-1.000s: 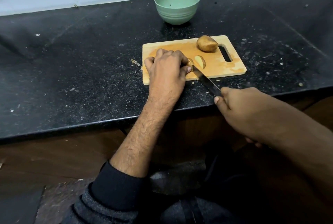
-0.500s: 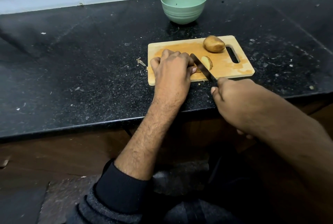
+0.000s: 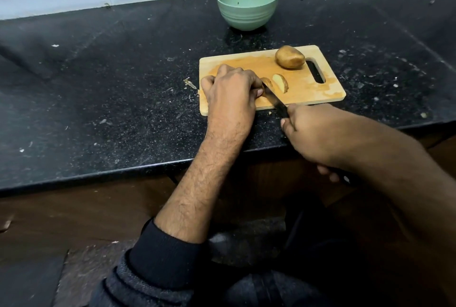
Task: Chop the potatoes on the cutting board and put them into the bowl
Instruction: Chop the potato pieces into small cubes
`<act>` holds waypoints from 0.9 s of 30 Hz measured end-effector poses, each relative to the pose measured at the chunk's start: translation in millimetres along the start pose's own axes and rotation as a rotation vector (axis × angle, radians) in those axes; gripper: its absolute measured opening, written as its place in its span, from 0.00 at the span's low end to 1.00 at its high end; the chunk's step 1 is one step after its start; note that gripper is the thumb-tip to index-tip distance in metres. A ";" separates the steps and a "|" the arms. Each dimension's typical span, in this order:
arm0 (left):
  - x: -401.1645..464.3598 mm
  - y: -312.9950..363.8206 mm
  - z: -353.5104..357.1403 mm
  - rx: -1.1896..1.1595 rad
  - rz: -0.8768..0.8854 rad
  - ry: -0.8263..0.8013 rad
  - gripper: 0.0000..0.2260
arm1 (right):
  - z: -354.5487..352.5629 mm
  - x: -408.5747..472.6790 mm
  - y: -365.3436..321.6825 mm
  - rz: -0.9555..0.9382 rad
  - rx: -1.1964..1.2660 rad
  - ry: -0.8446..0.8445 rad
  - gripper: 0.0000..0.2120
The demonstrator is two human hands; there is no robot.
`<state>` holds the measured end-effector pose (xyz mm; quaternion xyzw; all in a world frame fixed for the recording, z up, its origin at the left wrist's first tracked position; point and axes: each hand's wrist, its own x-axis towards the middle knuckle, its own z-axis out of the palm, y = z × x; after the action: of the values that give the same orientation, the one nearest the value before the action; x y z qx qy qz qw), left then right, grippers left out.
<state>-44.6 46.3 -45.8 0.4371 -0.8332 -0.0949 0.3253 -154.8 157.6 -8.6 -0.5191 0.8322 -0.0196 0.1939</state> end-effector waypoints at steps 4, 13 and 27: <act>-1.2 0.8 0.4 0.008 0.005 0.011 0.02 | -16.0 -30.7 5.1 0.039 0.052 -0.154 0.14; -4.0 3.5 4.2 0.070 0.077 -0.007 0.09 | -38.9 -64.2 12.1 0.026 0.197 -0.020 0.13; -0.1 5.0 5.6 -0.094 0.040 -0.071 0.23 | -24.7 -41.8 16.9 0.058 0.206 -0.014 0.14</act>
<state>-51.4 48.6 -47.9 0.4010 -0.8474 -0.1429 0.3173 -161.7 197.7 23.0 -0.4721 0.8392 -0.0957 0.2524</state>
